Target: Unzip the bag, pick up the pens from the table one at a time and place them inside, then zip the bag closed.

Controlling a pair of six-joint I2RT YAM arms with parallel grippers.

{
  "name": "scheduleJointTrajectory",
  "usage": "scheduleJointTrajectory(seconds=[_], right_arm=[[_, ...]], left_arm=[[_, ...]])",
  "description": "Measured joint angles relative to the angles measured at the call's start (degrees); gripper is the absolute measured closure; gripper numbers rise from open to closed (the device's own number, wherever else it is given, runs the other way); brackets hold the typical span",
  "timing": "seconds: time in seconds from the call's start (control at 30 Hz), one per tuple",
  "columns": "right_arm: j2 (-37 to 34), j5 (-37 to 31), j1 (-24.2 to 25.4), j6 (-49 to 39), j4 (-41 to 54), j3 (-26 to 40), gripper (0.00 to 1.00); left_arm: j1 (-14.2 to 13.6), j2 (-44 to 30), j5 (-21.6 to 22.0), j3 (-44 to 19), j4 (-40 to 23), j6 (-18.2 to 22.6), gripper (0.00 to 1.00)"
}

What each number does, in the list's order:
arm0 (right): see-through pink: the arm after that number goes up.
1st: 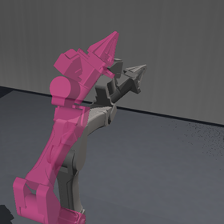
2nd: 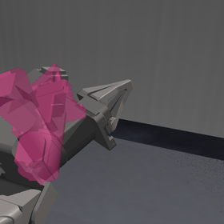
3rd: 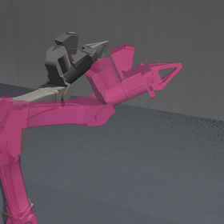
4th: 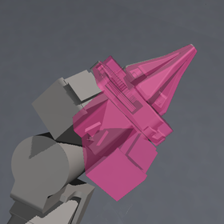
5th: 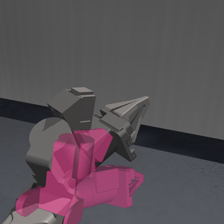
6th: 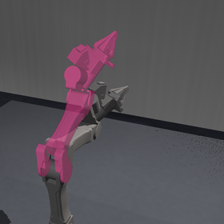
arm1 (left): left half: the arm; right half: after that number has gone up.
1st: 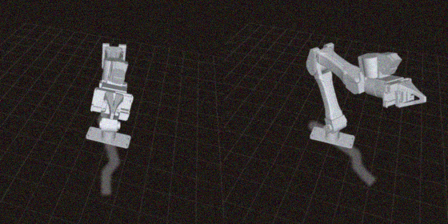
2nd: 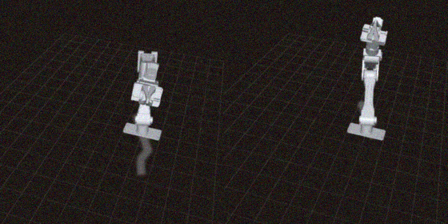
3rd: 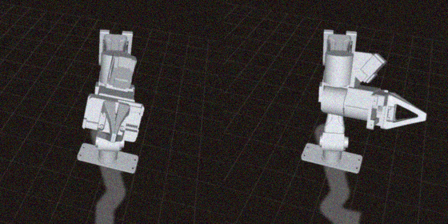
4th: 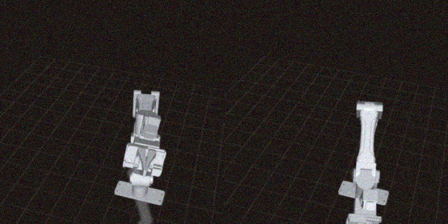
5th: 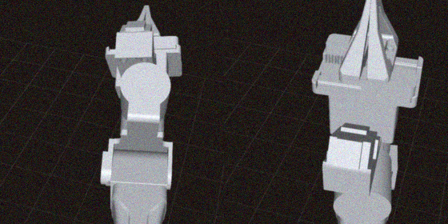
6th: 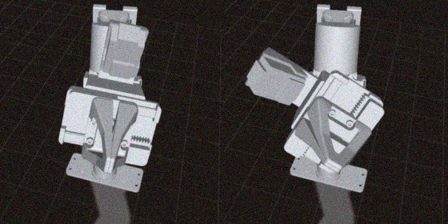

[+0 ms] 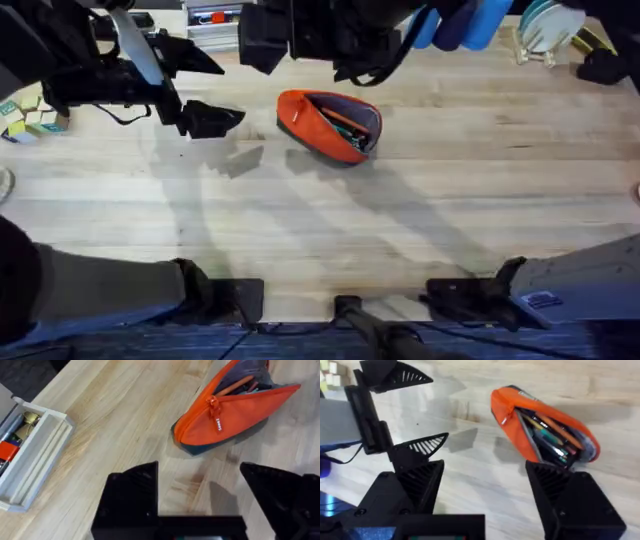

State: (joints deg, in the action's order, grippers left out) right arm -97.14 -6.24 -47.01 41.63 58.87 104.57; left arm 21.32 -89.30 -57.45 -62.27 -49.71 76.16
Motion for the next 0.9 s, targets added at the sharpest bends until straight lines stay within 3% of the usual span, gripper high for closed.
scheduleJointTrajectory(seconds=[0.4, 0.7, 0.9], right_arm=[[-1.7, 0.8, -1.3, 6.6, -1.0, 0.0, 0.003], [-7.2, -8.6, -5.4, 9.6, -1.3, 0.0, 0.003], [-9.9, -11.2, -5.7, 10.9, -1.5, 0.0, 0.003]], left_arm=[[0.0, 0.0, 0.0, 0.0, 0.0, 0.0, 0.008], [0.0, 0.0, 0.0, 0.0, 0.0, 0.0, 0.008], [0.0, 0.0, 0.0, 0.0, 0.0, 0.0, 0.008]])
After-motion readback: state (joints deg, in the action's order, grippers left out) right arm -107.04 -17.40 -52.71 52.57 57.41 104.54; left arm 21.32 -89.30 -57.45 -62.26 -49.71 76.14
